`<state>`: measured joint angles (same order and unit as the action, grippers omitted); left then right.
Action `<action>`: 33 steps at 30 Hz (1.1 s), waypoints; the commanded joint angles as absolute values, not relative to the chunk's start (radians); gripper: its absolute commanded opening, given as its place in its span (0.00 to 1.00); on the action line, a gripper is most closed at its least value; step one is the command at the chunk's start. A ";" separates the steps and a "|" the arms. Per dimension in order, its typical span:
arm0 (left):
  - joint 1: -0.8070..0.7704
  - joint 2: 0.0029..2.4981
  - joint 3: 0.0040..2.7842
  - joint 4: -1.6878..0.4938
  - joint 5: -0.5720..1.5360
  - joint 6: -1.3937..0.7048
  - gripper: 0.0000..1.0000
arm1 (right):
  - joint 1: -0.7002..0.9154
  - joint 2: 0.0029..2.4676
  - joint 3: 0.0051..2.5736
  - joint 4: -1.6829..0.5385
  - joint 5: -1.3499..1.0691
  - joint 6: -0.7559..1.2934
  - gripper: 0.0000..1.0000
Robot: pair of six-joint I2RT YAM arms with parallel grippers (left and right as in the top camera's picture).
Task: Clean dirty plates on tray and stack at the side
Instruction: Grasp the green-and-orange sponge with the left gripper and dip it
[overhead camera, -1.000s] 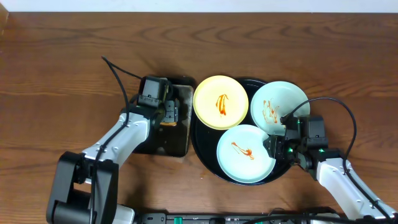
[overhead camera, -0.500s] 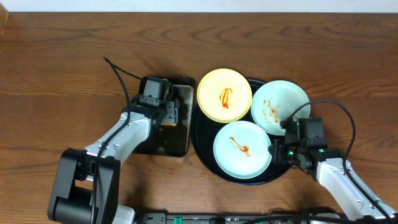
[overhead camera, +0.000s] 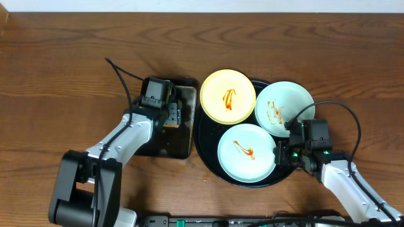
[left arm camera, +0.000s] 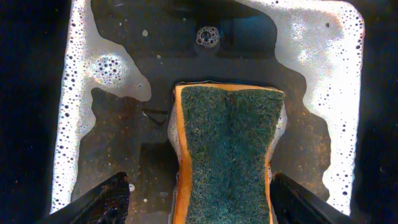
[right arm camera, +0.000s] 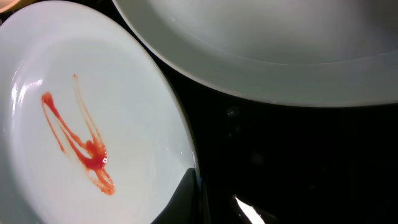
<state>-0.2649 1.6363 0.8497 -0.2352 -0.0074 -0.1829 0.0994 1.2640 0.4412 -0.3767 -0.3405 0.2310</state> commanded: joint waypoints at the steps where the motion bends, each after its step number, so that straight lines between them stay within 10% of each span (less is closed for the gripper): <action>1: -0.268 1.649 0.837 -0.226 -0.027 -0.178 0.73 | 0.093 1.269 0.436 -0.374 -0.337 0.232 0.01; 11: -0.268 1.698 0.828 -0.192 -0.025 -0.190 0.54 | 0.093 1.269 0.436 -0.373 -0.337 0.232 0.01; 20: -0.268 1.737 0.829 -0.174 -0.009 -0.193 0.08 | 0.093 1.269 0.436 -0.373 -0.337 0.232 0.01; 33: -0.265 1.517 0.831 -0.190 -0.016 -0.193 0.07 | 0.093 1.269 0.436 -0.374 -0.337 0.232 0.01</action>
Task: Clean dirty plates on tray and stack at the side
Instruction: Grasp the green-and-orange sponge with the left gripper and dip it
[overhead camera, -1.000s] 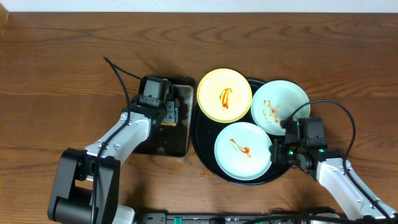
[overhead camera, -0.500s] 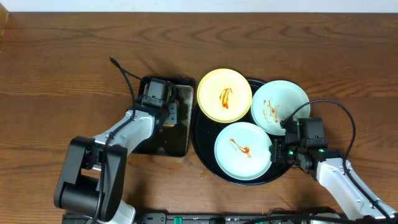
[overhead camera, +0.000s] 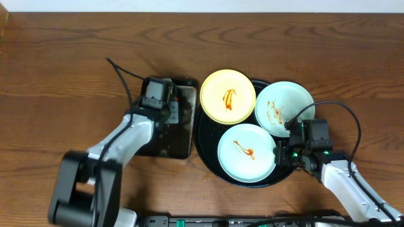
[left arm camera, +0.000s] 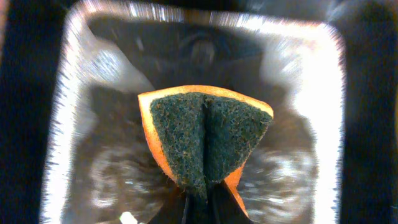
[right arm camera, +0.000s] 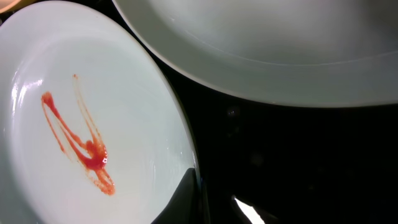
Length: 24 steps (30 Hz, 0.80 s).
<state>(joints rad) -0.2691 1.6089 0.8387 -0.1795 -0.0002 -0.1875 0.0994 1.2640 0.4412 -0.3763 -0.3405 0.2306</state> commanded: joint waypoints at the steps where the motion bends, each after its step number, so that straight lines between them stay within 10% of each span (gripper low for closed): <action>1: -0.265 1.500 0.831 -0.197 -0.016 -0.193 0.07 | 0.093 1.269 0.436 -0.374 -0.337 0.232 0.01; 24: -0.265 1.384 0.831 0.028 -0.016 -0.188 0.08 | 0.093 1.269 0.436 -0.374 -0.337 0.232 0.01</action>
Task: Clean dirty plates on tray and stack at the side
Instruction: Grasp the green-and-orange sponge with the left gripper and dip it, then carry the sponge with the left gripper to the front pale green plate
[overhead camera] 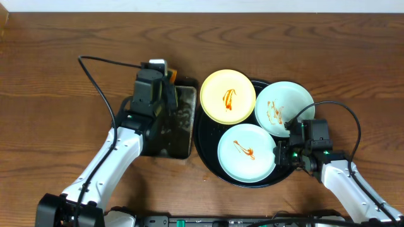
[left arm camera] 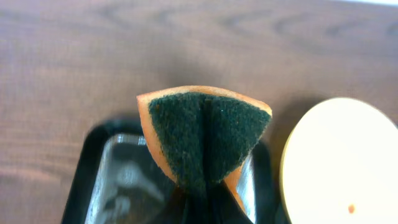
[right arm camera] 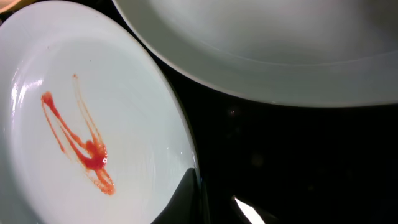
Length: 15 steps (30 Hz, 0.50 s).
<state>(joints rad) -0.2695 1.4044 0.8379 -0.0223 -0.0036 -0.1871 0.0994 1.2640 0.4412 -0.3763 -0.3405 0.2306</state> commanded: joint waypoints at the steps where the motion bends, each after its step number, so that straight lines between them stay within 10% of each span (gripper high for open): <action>1: -0.265 1.384 0.831 0.049 -0.016 -0.188 0.08 | 0.093 1.269 0.436 -0.374 -0.337 0.232 0.01; 15: -0.265 1.249 0.831 0.115 -0.016 -0.176 0.07 | 0.093 1.269 0.436 -0.374 -0.337 0.232 0.01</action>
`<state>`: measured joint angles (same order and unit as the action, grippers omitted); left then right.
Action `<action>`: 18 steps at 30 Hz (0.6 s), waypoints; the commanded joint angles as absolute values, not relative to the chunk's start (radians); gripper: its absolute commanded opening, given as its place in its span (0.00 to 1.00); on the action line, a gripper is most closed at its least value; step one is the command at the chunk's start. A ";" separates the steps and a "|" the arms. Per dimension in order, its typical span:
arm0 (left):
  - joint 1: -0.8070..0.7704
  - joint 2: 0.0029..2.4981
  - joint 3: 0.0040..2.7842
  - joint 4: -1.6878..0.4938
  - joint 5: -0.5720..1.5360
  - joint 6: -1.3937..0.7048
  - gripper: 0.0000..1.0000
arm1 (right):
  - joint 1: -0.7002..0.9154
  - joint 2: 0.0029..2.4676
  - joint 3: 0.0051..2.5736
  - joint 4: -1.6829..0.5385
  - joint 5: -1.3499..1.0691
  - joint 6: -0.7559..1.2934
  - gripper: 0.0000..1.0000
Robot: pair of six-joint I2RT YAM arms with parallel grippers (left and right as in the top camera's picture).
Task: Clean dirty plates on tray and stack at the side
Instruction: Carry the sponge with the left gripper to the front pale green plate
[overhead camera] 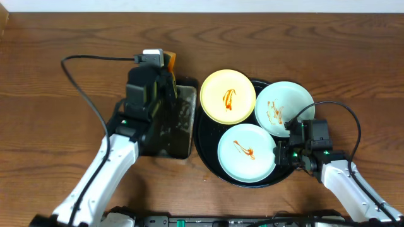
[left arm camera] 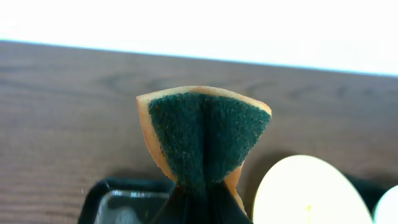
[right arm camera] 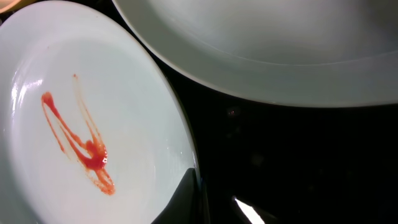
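Three ketchup-smeared plates lie on the round black tray [overhead camera: 201,144]: a yellow plate [overhead camera: 228,96] at the back left, a pale blue plate [overhead camera: 284,108] at the back right, and another pale blue plate [overhead camera: 247,152] in front. My left gripper [overhead camera: 165,72] is shut on an orange sponge with a green scrub face [left arm camera: 205,134], pinched into a fold and held high over the far end of the black basin [overhead camera: 180,126]. The yellow plate [left arm camera: 311,193] shows to its right. My right gripper [right arm camera: 198,186] is shut on the front plate's right rim [right arm camera: 180,124].
The black basin [left arm camera: 102,199] of soapy water stands directly left of the tray. Brown wooden table lies all round, with its far edge against a white wall. Black cables trail from both arms.
My left gripper has risen farther with the sponge, and its view now reaches the table's far edge. The right gripper and the plates have not moved.
At first my left gripper stood open around the sponge lying in the foamy basin. Then it was shut on the sponge, folding it. After that it held the sponge above the basin's far rim, and now higher. The right gripper stayed on the front plate's rim throughout.
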<state>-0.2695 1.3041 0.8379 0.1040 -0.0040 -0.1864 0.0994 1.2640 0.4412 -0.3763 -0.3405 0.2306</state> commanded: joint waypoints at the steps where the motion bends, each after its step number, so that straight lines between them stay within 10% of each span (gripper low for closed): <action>1: -0.265 1.237 0.831 0.115 -0.016 -0.176 0.07 | 0.093 1.269 0.436 -0.374 -0.337 0.232 0.01; 18: -0.265 1.530 0.835 -0.162 0.210 -0.421 0.07 | 0.093 1.269 0.436 -0.374 -0.337 0.232 0.01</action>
